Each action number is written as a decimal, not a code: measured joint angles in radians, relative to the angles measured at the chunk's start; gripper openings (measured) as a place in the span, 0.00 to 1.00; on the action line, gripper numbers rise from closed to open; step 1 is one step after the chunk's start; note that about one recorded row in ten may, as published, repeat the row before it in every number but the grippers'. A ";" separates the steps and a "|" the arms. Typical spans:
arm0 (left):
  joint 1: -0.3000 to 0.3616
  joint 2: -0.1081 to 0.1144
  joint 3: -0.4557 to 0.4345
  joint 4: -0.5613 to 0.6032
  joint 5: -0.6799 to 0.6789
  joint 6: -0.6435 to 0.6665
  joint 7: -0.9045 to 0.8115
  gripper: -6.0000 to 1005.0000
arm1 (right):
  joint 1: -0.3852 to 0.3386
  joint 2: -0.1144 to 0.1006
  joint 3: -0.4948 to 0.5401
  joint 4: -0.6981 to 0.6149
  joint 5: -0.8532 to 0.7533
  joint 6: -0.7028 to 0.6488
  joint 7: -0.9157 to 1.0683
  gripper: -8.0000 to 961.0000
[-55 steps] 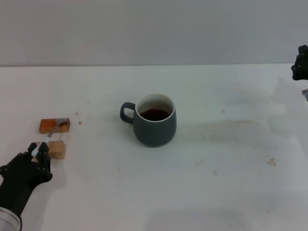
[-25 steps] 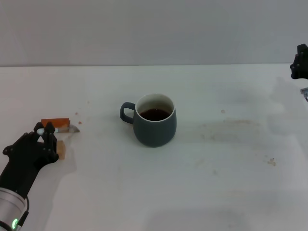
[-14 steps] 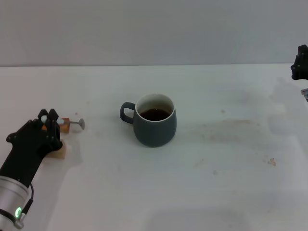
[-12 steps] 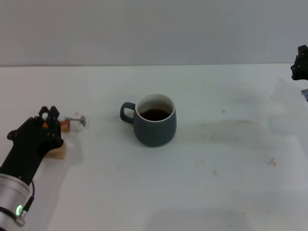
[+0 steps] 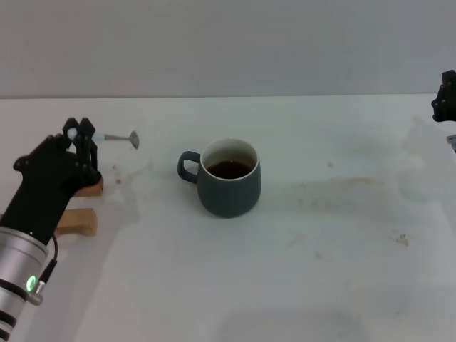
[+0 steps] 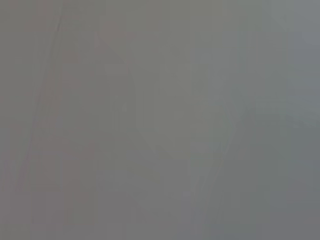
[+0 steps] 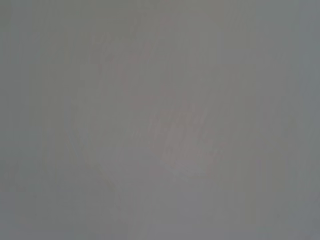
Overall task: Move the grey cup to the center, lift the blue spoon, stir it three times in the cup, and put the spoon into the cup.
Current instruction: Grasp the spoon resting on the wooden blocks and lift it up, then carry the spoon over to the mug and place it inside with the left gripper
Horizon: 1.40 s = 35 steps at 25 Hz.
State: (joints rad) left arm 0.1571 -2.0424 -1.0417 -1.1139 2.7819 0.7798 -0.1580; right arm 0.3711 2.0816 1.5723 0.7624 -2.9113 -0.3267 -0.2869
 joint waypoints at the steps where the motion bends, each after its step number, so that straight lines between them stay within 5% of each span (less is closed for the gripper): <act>1: 0.001 0.003 -0.001 -0.011 0.003 -0.001 0.000 0.15 | 0.000 0.000 0.000 0.000 0.000 0.000 0.000 0.01; 11: 0.004 0.081 0.033 -0.239 0.046 -0.100 -0.016 0.15 | -0.003 -0.003 0.043 -0.009 -0.003 -0.005 0.000 0.01; 18: -0.016 0.113 0.046 -0.380 0.093 -0.275 -0.027 0.15 | -0.032 -0.005 0.120 -0.005 -0.004 -0.045 0.000 0.01; 35: -0.133 0.127 0.108 -0.412 0.098 -0.502 -0.062 0.16 | -0.092 -0.004 0.181 0.037 -0.005 -0.081 0.000 0.01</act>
State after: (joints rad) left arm 0.0238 -1.9150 -0.9334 -1.5257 2.8796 0.2779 -0.2204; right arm 0.2794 2.0775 1.7534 0.7991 -2.9162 -0.4080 -0.2869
